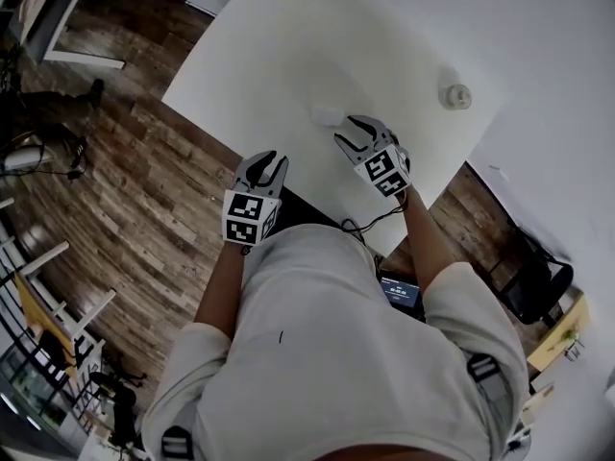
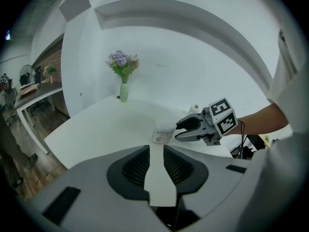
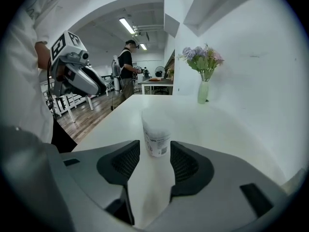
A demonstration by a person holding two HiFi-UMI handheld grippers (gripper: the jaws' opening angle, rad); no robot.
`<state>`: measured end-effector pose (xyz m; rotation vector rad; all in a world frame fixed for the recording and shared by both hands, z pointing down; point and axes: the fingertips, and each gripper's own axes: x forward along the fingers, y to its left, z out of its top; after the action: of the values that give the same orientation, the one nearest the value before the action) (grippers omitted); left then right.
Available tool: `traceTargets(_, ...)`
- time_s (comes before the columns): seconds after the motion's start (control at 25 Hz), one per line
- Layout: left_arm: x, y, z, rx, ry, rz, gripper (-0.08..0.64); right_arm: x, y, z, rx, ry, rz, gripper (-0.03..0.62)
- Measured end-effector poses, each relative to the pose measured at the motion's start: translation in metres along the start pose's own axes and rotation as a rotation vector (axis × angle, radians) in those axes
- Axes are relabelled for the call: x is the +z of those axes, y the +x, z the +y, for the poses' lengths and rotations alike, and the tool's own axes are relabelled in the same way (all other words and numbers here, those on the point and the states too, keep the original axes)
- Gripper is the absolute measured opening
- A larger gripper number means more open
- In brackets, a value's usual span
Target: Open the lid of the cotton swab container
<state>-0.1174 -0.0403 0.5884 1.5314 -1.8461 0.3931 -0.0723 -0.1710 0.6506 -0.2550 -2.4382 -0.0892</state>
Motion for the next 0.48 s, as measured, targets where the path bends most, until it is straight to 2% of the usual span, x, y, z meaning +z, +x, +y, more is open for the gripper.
traceTargets(0.2,-0.008,-0.012,0.009,0.043,-0.036,-0.005,0.100,0.002,0.016,-0.004,0.061,-0.097,0.024,0.230)
traceTargets(0.48,-0.022,-0.029,0.020,0.099,-0.083,-0.003,0.101,0.005,0.046,-0.008,0.111,-0.118,0.033,0.252)
